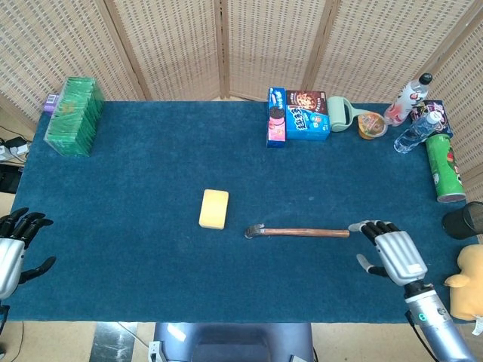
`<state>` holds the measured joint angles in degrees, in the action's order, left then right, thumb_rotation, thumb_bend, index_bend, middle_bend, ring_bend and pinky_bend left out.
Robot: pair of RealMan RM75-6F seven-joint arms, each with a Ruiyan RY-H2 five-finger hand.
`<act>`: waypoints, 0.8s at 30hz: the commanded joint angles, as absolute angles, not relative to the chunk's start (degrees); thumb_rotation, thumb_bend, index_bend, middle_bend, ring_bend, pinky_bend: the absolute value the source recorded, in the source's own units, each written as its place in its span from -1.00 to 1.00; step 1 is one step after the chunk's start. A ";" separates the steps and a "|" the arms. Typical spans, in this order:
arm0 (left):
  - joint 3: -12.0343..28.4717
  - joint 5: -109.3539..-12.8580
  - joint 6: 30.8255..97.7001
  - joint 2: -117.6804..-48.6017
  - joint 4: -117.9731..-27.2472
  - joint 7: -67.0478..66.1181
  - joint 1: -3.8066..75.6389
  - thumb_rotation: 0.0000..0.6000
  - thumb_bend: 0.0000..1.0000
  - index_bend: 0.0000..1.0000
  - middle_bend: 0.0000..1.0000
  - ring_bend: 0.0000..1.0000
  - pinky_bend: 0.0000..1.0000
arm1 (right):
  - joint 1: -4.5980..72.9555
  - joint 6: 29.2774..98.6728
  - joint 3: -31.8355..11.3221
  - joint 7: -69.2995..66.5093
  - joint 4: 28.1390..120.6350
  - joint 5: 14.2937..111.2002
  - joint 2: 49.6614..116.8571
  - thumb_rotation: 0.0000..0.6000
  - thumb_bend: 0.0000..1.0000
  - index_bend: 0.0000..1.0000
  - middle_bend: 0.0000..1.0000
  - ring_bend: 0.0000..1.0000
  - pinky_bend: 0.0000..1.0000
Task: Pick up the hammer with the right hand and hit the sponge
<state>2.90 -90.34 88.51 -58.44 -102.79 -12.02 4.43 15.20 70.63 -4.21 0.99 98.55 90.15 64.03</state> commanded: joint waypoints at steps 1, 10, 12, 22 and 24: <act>3.30 -90.03 87.87 -58.06 -103.06 -12.19 5.02 1.00 -0.62 -0.43 -0.53 -0.72 -0.64 | 19.55 63.60 -5.43 4.35 99.01 86.56 67.44 1.00 -0.26 -0.39 -0.38 -0.42 -0.44; 4.06 -88.31 85.88 -57.52 -102.46 -11.32 6.35 1.00 -0.62 -0.43 -0.54 -0.72 -0.64 | 25.30 56.72 -8.33 8.71 94.74 77.90 74.62 1.00 -0.26 -0.35 -0.35 -0.42 -0.44; 4.19 -87.81 85.44 -57.54 -102.18 -10.99 6.59 1.00 -0.62 -0.43 -0.54 -0.72 -0.64 | 26.14 56.02 -8.75 9.50 93.89 76.53 75.60 1.00 -0.26 -0.35 -0.35 -0.42 -0.44; 4.61 -85.73 83.72 -58.10 -100.31 -9.41 7.55 1.00 -0.62 -0.43 -0.54 -0.72 -0.64 | 30.56 51.71 -9.91 13.83 89.78 68.60 80.06 1.00 -0.26 -0.27 -0.25 -0.33 -0.36; 4.67 -85.42 83.60 -58.12 -99.99 -9.07 7.62 1.00 -0.62 -0.43 -0.54 -0.72 -0.64 | 31.24 51.15 -10.03 14.52 89.31 67.34 80.64 1.00 -0.26 -0.26 -0.23 -0.31 -0.34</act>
<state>4.63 -85.52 83.66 -58.10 -100.09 -9.17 7.58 30.62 51.72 -9.84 13.92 89.82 68.11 80.06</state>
